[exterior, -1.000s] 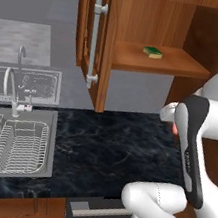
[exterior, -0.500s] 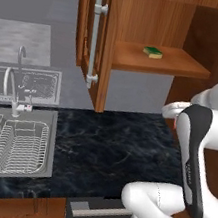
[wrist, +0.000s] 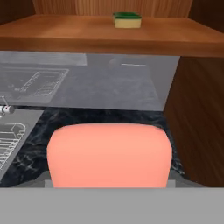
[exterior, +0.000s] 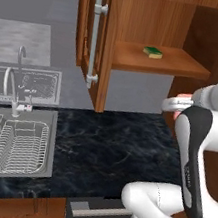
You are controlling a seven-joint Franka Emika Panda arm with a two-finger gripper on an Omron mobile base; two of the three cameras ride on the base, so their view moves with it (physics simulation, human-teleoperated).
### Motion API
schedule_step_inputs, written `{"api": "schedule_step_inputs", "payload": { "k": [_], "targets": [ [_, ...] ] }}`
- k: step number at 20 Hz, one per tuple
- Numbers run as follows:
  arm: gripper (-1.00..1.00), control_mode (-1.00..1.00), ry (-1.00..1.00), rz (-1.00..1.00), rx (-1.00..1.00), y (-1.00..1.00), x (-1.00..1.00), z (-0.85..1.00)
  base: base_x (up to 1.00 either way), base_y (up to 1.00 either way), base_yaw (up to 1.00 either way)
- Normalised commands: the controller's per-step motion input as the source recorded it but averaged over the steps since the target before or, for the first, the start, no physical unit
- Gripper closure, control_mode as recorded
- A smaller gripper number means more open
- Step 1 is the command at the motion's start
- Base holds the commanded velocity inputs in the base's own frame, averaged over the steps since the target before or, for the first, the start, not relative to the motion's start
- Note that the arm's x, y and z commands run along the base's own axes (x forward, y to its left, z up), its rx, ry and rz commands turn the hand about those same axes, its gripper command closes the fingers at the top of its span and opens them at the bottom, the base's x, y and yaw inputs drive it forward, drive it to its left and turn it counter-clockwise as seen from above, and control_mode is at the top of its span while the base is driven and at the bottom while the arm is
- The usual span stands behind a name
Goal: Pick up the sponge and bar soap from the sink, and place them back in the cabinet, and close the cabinet doors.
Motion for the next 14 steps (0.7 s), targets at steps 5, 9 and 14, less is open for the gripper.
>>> {"api": "schedule_step_inputs", "payload": {
  "k": [5,9,14],
  "targets": [
    [1.0,-1.0,0.0,0.01,0.0,0.12,0.01,0.35,0.0,0.0,0.0],
    [1.0,-1.0,0.0,0.02,0.0,0.12,0.0,0.2,0.0,0.0,0.0],
    [1.0,-1.0,0.0,0.01,0.0,0.03,0.04,0.23,0.0,0.0,0.0]
  ]
}}
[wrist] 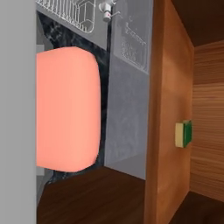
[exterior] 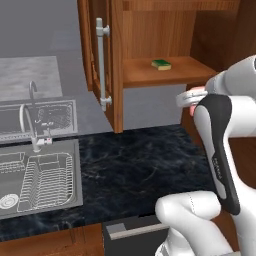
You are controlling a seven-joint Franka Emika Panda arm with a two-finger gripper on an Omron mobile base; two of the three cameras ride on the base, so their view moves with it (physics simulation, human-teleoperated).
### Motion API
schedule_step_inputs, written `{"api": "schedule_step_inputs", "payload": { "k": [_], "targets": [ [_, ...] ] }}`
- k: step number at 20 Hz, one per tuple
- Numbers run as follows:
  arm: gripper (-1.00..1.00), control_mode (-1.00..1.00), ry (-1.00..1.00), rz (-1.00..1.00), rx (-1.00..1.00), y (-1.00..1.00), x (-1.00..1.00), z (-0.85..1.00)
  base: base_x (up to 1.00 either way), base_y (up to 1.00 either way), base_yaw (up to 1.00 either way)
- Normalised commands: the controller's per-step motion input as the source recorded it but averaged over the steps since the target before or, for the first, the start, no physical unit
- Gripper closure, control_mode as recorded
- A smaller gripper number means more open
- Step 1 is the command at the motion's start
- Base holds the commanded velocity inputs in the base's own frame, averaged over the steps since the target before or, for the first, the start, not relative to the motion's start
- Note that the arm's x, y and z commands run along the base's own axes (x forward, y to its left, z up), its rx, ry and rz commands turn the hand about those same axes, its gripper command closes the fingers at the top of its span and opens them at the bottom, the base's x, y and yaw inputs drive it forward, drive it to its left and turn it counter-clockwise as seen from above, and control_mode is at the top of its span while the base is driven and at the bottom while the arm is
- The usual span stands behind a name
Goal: Pick up the sponge and bar soap from the sink, and place them back in the cabinet, and close the cabinet doors.
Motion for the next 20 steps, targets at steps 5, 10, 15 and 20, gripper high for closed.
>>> {"api": "schedule_step_inputs", "payload": {
  "k": [5,10,15,20],
  "targets": [
    [1.0,-1.0,0.0,0.02,0.0,0.0,0.21,0.12,0.0,0.0,0.0],
    [1.0,-1.0,0.0,0.02,0.0,0.0,0.39,0.04,0.0,0.0,0.0],
    [1.0,-1.0,0.0,0.01,0.0,0.02,0.5,0.01,0.0,0.0,0.0],
    [1.0,-1.0,0.0,0.01,0.0,0.05,0.46,0.02,0.0,0.0,0.0]
  ]
}}
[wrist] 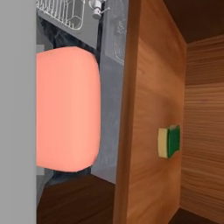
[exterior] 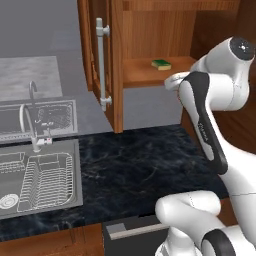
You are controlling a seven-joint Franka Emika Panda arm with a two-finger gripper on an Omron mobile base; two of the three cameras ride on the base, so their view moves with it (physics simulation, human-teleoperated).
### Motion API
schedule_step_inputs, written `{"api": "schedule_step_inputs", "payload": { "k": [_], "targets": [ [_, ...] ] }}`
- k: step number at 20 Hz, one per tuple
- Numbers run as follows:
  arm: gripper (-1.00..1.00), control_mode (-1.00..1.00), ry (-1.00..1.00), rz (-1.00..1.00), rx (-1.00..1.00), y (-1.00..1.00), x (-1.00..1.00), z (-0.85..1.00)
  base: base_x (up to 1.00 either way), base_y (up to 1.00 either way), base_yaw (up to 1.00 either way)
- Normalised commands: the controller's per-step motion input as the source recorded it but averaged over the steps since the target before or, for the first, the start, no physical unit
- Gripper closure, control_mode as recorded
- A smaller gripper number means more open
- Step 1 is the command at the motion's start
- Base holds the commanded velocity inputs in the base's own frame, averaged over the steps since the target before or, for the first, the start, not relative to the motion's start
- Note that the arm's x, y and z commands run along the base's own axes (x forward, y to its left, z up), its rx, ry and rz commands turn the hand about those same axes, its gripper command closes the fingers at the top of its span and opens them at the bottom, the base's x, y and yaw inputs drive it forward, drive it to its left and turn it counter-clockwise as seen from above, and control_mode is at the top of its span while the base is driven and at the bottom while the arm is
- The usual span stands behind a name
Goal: Pick up the sponge and bar soap from the sink, and place them back in the cabinet, and close the cabinet doors.
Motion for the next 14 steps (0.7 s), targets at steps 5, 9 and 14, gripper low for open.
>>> {"api": "schedule_step_inputs", "payload": {
  "k": [5,9,14],
  "targets": [
    [1.0,-1.0,0.0,0.01,0.0,0.05,0.43,0.1,0.0,0.0,0.0],
    [1.0,-1.0,0.0,0.03,0.0,0.09,0.27,0.05,0.0,0.0,0.0],
    [1.0,-1.0,0.0,0.03,0.0,0.13,0.33,0.0,0.0,0.0,0.0]
  ]
}}
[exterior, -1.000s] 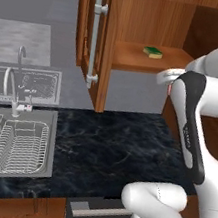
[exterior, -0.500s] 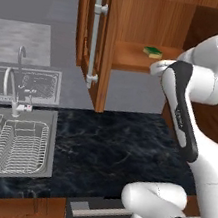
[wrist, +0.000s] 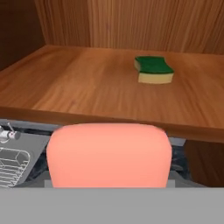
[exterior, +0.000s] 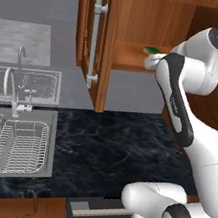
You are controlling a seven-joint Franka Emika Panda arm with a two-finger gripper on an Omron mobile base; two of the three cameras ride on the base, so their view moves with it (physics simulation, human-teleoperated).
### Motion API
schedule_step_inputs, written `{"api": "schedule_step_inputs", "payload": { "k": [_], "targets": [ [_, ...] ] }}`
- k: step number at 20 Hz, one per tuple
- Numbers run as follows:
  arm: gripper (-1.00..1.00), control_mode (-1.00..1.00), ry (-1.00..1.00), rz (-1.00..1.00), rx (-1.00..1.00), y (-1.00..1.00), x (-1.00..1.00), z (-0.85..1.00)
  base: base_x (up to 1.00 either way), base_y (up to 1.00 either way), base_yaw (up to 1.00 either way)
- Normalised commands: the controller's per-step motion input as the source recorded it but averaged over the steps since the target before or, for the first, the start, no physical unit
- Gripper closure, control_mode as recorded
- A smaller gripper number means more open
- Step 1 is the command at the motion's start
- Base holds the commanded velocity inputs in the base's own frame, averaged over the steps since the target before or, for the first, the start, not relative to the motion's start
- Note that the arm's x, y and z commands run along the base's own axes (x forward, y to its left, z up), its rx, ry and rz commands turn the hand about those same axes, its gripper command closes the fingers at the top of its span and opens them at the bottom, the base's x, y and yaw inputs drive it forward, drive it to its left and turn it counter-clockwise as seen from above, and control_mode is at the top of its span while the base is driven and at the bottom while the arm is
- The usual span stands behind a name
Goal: Pick up the sponge and bar soap from the sink, and place them back in the cabinet, and close the cabinet doors.
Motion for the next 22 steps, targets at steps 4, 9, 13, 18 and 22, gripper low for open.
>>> {"api": "schedule_step_inputs", "payload": {
  "k": [4,9,13,18,22],
  "targets": [
    [1.0,-1.0,0.0,0.03,0.0,0.1,0.42,0.0,0.0,0.0,0.0],
    [1.0,-1.0,0.0,0.04,0.0,0.05,0.37,0.0,0.0,0.0,0.0],
    [1.0,-1.0,0.0,0.06,0.0,0.0,0.37,0.0,0.0,0.0,0.0],
    [1.0,-1.0,0.0,0.09,0.0,0.0,0.35,0.0,0.0,0.0,0.0],
    [1.0,-1.0,0.0,0.07,0.0,0.01,0.41,0.0,0.0,0.0,0.0]
  ]
}}
